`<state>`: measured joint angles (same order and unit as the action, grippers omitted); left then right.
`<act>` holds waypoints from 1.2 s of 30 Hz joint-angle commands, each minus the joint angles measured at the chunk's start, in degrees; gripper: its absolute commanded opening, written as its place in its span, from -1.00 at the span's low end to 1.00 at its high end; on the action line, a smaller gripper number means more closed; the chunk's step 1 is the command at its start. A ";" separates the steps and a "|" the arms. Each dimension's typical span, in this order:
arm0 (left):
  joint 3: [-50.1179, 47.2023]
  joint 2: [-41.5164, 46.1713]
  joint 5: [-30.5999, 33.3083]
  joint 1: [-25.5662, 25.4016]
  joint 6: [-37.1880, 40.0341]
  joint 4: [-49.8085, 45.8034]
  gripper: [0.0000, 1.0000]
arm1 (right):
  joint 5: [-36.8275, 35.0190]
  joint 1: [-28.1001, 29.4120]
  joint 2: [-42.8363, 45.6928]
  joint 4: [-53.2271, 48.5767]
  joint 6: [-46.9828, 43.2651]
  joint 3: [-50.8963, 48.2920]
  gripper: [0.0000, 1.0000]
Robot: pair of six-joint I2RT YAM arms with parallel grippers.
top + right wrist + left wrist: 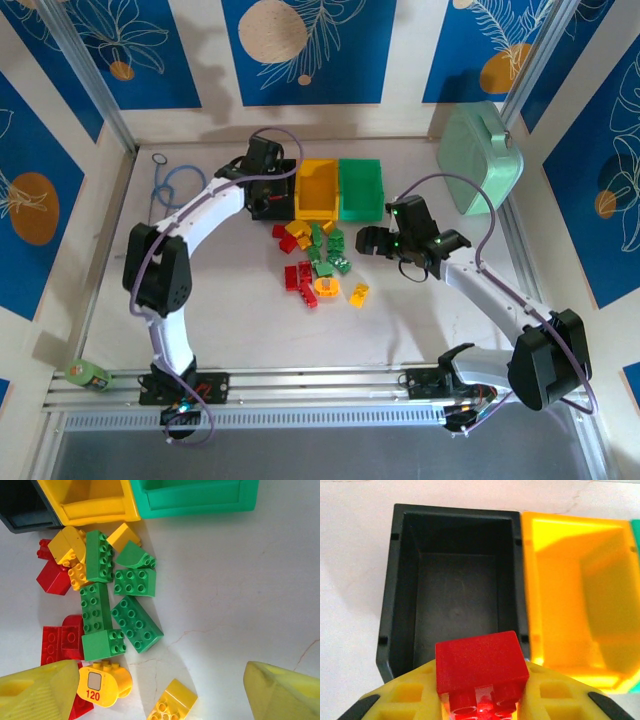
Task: Sort the legos into containers by color
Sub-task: Place the lego in the container.
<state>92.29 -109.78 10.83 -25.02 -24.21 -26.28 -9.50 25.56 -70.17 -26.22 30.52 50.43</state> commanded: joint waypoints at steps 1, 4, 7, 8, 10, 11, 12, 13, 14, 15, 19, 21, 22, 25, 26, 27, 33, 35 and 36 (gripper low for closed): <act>4.39 -3.93 -2.19 1.47 1.72 -1.75 -0.45 | 1.75 0.62 1.44 -0.35 1.03 -1.16 0.72; 7.45 -6.80 -2.83 2.57 1.71 -2.29 -0.45 | 1.96 0.63 1.69 -0.28 1.32 -1.71 0.72; 10.25 -9.13 -3.07 3.20 2.01 -3.13 -0.45 | 2.11 0.72 1.70 -0.32 1.38 -1.83 0.72; 11.19 -9.93 -3.17 3.30 2.27 -3.54 -0.45 | 2.20 0.78 1.74 -0.32 1.42 -1.83 0.72; 12.64 -10.99 -3.18 3.39 2.75 -4.14 -0.39 | 2.20 0.74 1.68 -0.31 1.40 -1.79 0.72; 13.48 -11.53 -3.11 3.39 3.05 -4.70 -0.22 | 2.28 0.80 1.62 -0.28 1.38 -1.73 0.72; 14.27 -11.81 -2.79 3.44 3.19 -5.60 0.05 | 2.37 0.87 1.63 -0.33 1.39 -1.59 0.72; 14.93 -11.74 -2.36 3.42 3.20 -6.40 0.28 | 2.42 0.89 1.63 -0.26 1.38 -1.50 0.72; 14.98 -11.25 -2.01 3.39 3.28 -6.88 0.42 | 2.47 0.98 1.54 -0.33 1.38 -1.46 0.72; 14.49 -10.40 -1.74 3.37 3.27 -6.86 0.48 | 2.47 0.98 1.53 -0.39 1.38 -1.42 0.72; 10.37 -5.26 -1.54 3.22 3.05 -5.39 0.51 | 2.47 1.16 1.36 -0.41 1.44 -0.92 0.72; 6.39 -1.85 -1.51 2.75 2.71 -3.91 0.51 | 2.47 1.32 1.11 -0.35 1.55 -0.53 0.72; 4.25 -0.48 -1.81 2.57 2.47 -3.11 0.51 | 2.47 1.45 0.96 -0.28 1.56 -0.40 0.72; -4.10 3.96 -4.03 1.86 0.75 0.32 0.46 | 2.47 1.77 0.38 0.04 1.81 -0.28 0.72; -7.16 5.17 -4.97 1.81 -0.07 1.63 0.42 | 2.47 1.94 0.01 0.13 1.92 -0.21 0.71; -10.04 6.08 -5.68 1.81 -1.05 2.72 0.36 | 2.47 2.10 -0.31 0.25 1.99 -0.20 0.71; -20.37 6.68 -10.30 1.81 -4.15 8.66 0.04 | 2.21 3.33 -1.95 0.51 2.08 0.58 0.71; -21.26 5.62 -11.44 1.81 -4.70 9.63 0.03 | 1.96 3.69 -2.28 0.56 2.17 0.81 0.71; -21.55 5.01 -11.82 1.81 -4.71 10.17 0.03 | 1.81 3.90 -2.42 0.49 2.25 0.89 0.71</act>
<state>71.61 -103.37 2.52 -23.00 -27.16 -20.14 -8.34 28.73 -72.25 -26.20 31.88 49.39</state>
